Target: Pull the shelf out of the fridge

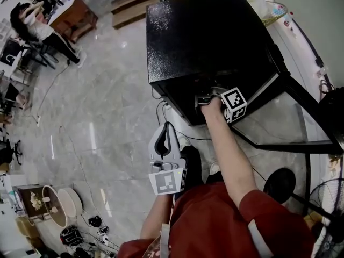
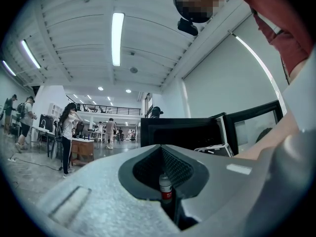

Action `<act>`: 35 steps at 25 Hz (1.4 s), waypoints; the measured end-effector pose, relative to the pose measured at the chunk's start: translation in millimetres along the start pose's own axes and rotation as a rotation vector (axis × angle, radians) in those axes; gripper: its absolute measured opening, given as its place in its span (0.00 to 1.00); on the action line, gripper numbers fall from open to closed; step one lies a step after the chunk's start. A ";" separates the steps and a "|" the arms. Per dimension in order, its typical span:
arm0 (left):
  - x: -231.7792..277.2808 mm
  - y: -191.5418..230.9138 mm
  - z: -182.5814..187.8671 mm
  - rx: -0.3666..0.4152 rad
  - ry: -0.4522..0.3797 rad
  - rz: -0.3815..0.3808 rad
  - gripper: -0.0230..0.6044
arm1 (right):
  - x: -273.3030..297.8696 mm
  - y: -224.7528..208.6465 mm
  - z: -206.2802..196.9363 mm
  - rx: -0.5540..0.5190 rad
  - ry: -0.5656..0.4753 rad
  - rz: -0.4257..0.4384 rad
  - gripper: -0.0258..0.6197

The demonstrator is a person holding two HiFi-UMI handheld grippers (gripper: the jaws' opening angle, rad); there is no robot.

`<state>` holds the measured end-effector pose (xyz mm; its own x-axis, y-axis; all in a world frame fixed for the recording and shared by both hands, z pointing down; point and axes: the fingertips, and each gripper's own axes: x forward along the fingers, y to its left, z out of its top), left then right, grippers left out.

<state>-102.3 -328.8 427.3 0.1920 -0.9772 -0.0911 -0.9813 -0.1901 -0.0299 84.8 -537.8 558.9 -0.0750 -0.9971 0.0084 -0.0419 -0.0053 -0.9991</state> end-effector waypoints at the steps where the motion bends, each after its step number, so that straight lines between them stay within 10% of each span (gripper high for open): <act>1: -1.9 -0.5 0.3 0.000 0.002 0.005 0.04 | -4.9 0.0 0.8 0.004 0.000 -0.003 0.05; 35: -82.5 -34.2 29.4 0.001 0.002 0.147 0.04 | -145.2 13.2 7.1 0.002 0.129 0.030 0.06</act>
<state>-84.2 -238.8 406.6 0.0461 -0.9947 -0.0922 -0.9988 -0.0446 -0.0177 102.2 -393.6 544.1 -0.2034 -0.9790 -0.0166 -0.0361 0.0244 -0.9990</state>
